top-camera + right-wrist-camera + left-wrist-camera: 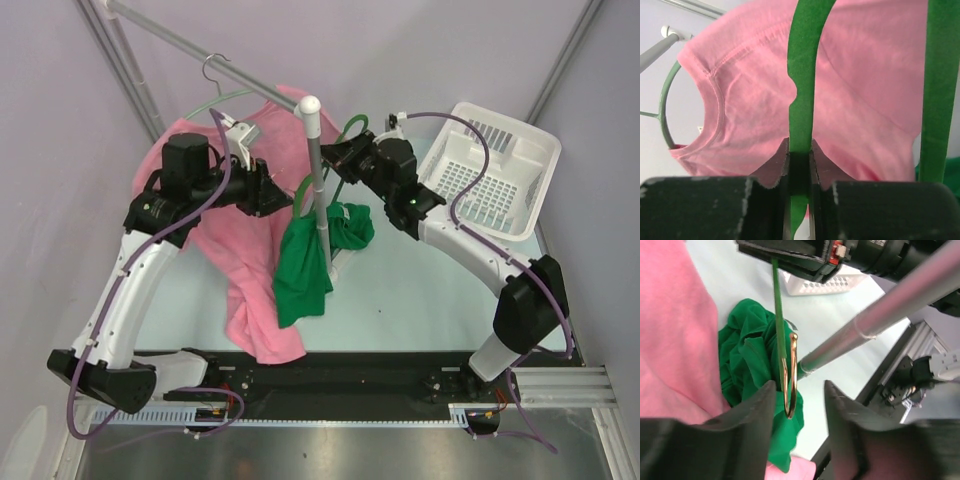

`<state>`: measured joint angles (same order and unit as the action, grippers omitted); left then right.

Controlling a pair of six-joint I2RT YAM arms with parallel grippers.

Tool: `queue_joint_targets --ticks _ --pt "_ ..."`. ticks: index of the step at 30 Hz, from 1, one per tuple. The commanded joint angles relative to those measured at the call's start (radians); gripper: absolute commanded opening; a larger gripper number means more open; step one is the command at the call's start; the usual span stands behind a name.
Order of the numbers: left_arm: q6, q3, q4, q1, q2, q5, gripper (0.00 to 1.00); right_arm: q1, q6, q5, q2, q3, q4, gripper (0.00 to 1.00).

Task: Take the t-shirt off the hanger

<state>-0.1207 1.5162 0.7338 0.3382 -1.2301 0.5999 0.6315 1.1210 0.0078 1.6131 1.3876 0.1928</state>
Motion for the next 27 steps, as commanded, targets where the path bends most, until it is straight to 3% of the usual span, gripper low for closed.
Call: queue_joint_targets --ticks 1,5,13,18,24,25,27 --pt "-0.071 -0.002 -0.051 0.005 0.078 -0.087 0.57 -0.004 -0.173 0.124 0.004 0.114 0.027 0.0" --pt "-0.105 -0.075 -0.066 0.005 0.161 -0.144 0.67 -0.018 -0.277 0.178 0.021 0.185 0.022 0.0" --pt "-0.18 -0.244 -0.117 0.004 0.362 -0.256 0.73 -0.116 -0.343 0.23 0.022 0.314 -0.062 0.0" --pt "-0.276 -0.405 -0.255 0.004 0.49 -0.226 0.73 -0.135 -0.426 0.187 0.005 0.247 0.191 0.0" --pt "-0.313 -0.499 -0.263 0.004 0.535 -0.195 0.73 -0.135 -0.504 0.063 0.062 0.392 0.061 0.0" --pt "-0.313 -0.499 -0.251 0.004 0.54 -0.196 0.73 -0.135 -0.506 0.008 0.098 0.472 -0.052 0.0" --pt "-0.318 -0.507 -0.243 0.004 0.546 -0.2 0.74 -0.159 -0.415 -0.066 0.114 0.507 -0.093 0.0"
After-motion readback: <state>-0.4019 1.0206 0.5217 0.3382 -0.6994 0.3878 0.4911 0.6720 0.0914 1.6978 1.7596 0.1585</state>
